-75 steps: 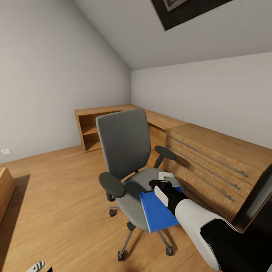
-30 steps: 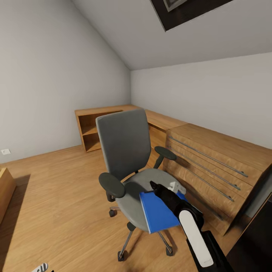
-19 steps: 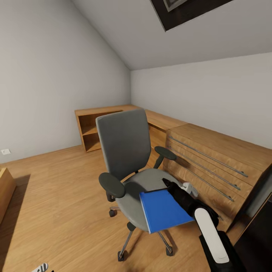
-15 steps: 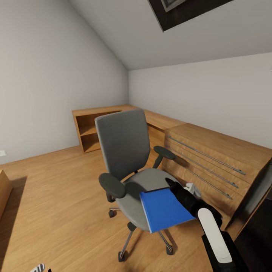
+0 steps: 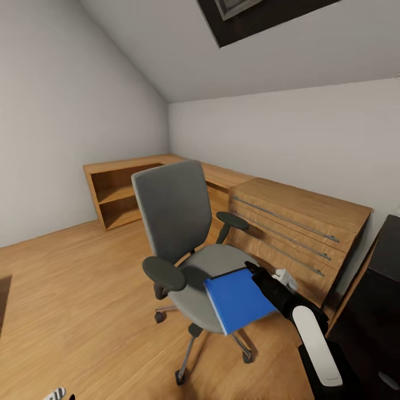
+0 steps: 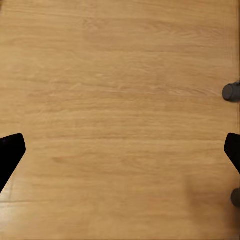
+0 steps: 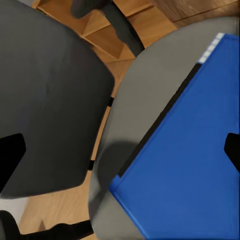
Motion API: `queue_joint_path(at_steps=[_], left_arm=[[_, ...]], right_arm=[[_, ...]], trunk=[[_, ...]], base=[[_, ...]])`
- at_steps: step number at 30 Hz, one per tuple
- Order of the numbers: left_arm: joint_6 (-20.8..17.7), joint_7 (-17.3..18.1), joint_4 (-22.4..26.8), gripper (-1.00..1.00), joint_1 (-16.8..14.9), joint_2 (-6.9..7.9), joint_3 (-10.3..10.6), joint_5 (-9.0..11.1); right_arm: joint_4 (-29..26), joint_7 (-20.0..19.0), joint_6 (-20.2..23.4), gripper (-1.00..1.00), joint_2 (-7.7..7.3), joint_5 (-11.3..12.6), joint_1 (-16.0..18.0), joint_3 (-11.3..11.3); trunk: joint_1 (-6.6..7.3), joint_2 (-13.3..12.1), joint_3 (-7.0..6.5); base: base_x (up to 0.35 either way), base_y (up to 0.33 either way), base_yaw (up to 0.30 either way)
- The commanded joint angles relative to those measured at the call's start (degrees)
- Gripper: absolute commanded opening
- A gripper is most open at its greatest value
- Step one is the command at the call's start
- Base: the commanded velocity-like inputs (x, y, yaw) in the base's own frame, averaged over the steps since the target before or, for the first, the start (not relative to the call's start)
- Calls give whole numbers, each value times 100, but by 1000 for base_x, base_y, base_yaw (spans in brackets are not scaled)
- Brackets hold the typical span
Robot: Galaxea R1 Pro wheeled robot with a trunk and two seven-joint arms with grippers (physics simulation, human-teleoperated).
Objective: In the bedroom, organize the workspace by keeping the computer under the desk, ensuring the monitor is on the desk, placing the keyboard on the desk next to the monitor, placing the mouse on the desk next to the keyboard, moving the folder from the swivel chair onto the desk next to the mouse, stacking the notebook on top of the folder with the pen on top of the notebook, and positioning the swivel chair next to the desk.
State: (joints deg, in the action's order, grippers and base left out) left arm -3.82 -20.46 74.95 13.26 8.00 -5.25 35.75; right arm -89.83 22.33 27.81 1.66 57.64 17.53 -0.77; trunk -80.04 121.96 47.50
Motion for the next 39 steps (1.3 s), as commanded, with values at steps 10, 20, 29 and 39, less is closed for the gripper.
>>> queue_joint_path(at_steps=[10, 20, 29, 39], left_arm=[[-33, -45, 279, 100, 2, 1, -44, 80], [-38, -46, 452, 100, 2, 0, -54, 81], [-45, -46, 507, 100, 2, 0, -55, 81], [-53, -53, 504, 100, 2, -7, -48, 50]], right_arm=[[-8, 39, -6, 100, 1, 50, 3, 178], [15, 22, -12, 100, -5, 27, 3, 452], [184, 23, -224, 100, -15, -14, 0, 596], [260, 18, -340, 100, -145, -16, -1, 659]], trunk=[[-153, 283, 133], [-372, 684, 313], [-570, 1045, 474], [-614, 1126, 510]], base=[[-9, 14, -24], [0, 0, 0], [0, 0, 0], [0, 0, 0]])
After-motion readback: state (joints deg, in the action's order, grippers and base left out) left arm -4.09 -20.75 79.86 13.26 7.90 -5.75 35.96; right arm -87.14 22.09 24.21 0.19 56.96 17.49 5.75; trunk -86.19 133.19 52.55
